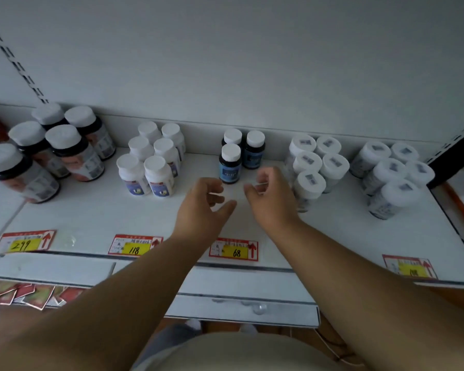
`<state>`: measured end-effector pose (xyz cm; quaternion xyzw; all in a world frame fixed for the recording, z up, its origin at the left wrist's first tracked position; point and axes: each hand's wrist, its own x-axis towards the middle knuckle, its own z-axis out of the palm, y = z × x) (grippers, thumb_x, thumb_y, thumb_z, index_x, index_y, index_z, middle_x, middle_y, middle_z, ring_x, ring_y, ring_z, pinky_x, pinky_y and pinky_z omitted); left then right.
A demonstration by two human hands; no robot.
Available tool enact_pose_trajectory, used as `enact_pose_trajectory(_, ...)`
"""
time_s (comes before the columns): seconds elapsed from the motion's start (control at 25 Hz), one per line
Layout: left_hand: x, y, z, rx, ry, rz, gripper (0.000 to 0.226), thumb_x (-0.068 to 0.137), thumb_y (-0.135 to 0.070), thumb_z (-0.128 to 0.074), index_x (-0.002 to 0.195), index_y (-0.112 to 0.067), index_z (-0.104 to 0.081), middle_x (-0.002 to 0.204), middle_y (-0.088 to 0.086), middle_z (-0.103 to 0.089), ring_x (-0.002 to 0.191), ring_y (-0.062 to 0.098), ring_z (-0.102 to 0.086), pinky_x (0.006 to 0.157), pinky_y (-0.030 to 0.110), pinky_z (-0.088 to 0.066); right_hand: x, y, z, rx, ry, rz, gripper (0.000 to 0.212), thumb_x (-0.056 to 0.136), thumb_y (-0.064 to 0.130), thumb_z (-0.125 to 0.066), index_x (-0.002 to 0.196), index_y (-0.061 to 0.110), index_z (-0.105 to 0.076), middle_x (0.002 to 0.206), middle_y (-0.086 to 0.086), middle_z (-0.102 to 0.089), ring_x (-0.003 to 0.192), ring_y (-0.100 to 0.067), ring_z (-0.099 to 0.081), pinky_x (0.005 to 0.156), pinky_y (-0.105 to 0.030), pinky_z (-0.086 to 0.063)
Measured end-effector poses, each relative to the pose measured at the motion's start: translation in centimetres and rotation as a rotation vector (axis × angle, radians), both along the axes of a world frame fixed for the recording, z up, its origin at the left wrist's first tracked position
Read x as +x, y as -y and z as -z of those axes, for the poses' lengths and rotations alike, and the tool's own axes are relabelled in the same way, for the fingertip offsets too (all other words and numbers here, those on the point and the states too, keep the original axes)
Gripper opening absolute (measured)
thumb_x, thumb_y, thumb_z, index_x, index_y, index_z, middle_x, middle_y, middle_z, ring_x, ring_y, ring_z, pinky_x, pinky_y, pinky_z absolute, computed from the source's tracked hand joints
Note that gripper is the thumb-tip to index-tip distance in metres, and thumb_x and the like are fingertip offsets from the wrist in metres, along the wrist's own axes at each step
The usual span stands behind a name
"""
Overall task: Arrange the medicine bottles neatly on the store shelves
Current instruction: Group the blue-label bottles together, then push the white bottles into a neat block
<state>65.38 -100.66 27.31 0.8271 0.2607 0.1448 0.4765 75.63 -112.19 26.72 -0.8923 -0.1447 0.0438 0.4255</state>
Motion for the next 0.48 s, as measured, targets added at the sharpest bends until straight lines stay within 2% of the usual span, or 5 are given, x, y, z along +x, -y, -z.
enact_pose_trajectory(0.12, -1.5, 0.9, -0.3, 0.003, -0.015, 0.081, 0.041, 0.084, -0.032, -0.074, 0.12, -0.029, -0.054, 0.108, -0.017, -0.062, 0.094, -0.003, -0.061, 0.08, 0.015, -0.048, -2.4, 1.6, -0.3, 0.034, -0.004, -0.037, 0.025, 0.09, 0.031, -0.067, 0.108, 0.022, -0.052, 0.105, 0.002, -0.06, 0.093, -0.013, -0.059, 0.079, -0.032, -0.05)
enact_pose_trajectory(0.24, -1.6, 1.7, -0.7, -0.03, -0.028, 0.157, 0.036, 0.086, -0.029, -0.072, 0.117, -0.029, -0.055, 0.107, -0.018, -0.063, 0.093, -0.004, -0.061, 0.082, 0.018, -0.05, -4.5, 3.5, -1.0, 0.073, -0.009, 0.035, 0.023, 0.091, 0.03, -0.066, 0.11, 0.026, -0.053, 0.106, 0.006, -0.063, 0.096, -0.01, -0.06, 0.085, -0.03, -0.05)
enact_pose_trajectory(0.36, -0.8, 2.6, -0.6, -0.025, -0.025, 0.235, 0.029, 0.09, -0.029, -0.067, 0.116, -0.031, -0.055, 0.106, -0.019, -0.063, 0.091, -0.006, -0.059, 0.076, 0.007, -0.044, -5.5, 5.7, -1.8, 0.112, 0.052, 0.11, 0.019, 0.092, 0.029, -0.065, 0.108, 0.022, -0.058, 0.099, 0.009, -0.065, 0.091, -0.007, -0.06, 0.082, -0.026, -0.048)
enact_pose_trajectory(0.4, -0.8, 3.6, -0.5, -0.057, -0.039, 0.272, 0.029, 0.091, -0.028, -0.065, 0.118, -0.031, -0.054, 0.109, -0.018, -0.063, 0.092, -0.006, -0.059, 0.075, 0.006, -0.042, -6.1, 6.8, -2.0, 0.124, 0.045, 0.145, 0.017, 0.092, 0.03, -0.064, 0.106, 0.021, -0.059, 0.097, 0.011, -0.065, 0.088, -0.004, -0.06, 0.08, -0.024, -0.048)
enact_pose_trajectory(0.48, -0.1, 5.6, -0.4, -0.118, -0.034, 0.351, 0.034, 0.094, -0.029, -0.06, 0.127, -0.03, -0.052, 0.122, -0.014, -0.06, 0.099, -0.002, -0.058, 0.084, 0.013, -0.042, -5.8, 9.0, -2.2, 0.183, 0.022, 0.219, 0.018, 0.093, 0.037, -0.062, 0.104, 0.023, -0.059, 0.095, 0.015, -0.063, 0.088, 0.003, -0.059, 0.076, -0.022, -0.047)
